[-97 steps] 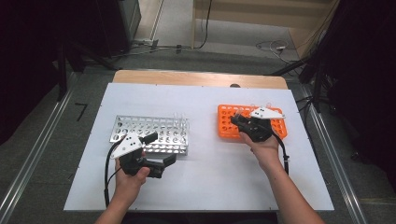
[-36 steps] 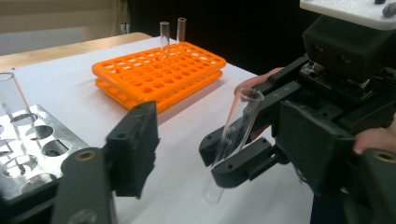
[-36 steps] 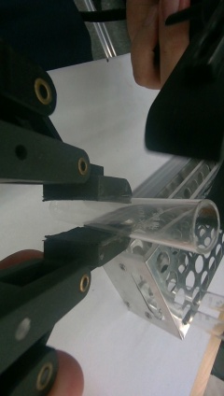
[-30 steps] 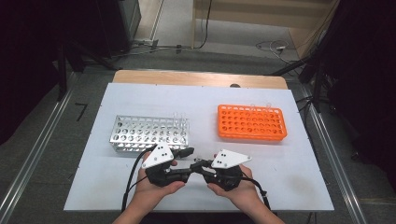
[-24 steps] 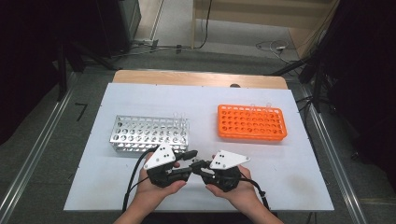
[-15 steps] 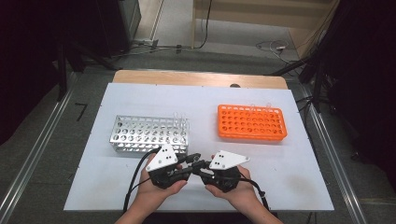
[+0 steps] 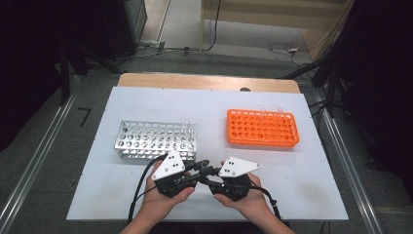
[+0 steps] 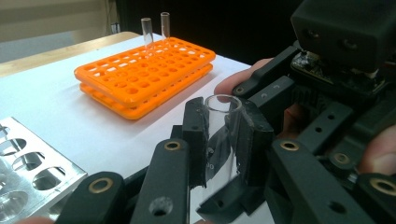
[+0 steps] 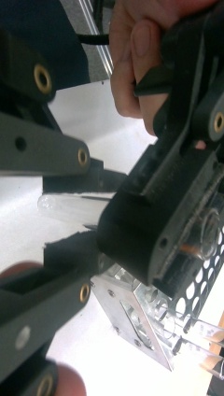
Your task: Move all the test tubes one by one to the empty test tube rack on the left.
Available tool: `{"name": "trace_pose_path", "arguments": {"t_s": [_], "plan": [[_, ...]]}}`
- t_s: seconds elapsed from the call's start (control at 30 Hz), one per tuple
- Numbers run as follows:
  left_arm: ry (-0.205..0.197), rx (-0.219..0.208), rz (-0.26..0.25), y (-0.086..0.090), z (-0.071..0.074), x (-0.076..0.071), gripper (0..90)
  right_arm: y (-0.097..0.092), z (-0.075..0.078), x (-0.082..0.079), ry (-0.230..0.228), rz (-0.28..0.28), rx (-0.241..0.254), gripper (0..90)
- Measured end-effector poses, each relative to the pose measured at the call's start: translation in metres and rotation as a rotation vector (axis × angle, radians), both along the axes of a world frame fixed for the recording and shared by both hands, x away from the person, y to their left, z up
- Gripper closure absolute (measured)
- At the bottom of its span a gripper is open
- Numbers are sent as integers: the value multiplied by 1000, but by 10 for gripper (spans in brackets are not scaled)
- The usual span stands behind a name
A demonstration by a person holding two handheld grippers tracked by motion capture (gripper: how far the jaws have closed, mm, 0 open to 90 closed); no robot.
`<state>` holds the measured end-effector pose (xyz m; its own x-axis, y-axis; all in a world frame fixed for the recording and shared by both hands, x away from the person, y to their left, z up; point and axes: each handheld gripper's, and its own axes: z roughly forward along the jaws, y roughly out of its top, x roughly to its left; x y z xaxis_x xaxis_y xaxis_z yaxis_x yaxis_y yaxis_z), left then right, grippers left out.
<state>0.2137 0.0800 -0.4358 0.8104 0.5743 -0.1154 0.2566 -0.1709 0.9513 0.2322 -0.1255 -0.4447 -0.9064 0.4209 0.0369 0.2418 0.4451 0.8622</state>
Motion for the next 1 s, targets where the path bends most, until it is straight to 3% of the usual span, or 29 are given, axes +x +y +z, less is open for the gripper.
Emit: {"name": "trace_pose_path", "arguments": {"t_s": [0.13, 0.27, 0.53, 0.67, 1.0], "plan": [[0, -10, 16, 4, 1, 2, 758, -1, -1, 1, 14, 27, 3, 562], [2, -22, 32, 8, 2, 4, 758, -4, -1, 3, 30, 34, 5, 395], [-10, 5, 58, 13, 2, 7, 758, -19, 2, 8, 18, -1, 33, 83], [-6, 9, 69, 17, 2, 8, 759, -34, 2, 13, 5, -38, 37, 6], [-7, 9, 109, 29, 5, 16, 759, -72, 4, 26, 2, -104, 70, 0]]}}
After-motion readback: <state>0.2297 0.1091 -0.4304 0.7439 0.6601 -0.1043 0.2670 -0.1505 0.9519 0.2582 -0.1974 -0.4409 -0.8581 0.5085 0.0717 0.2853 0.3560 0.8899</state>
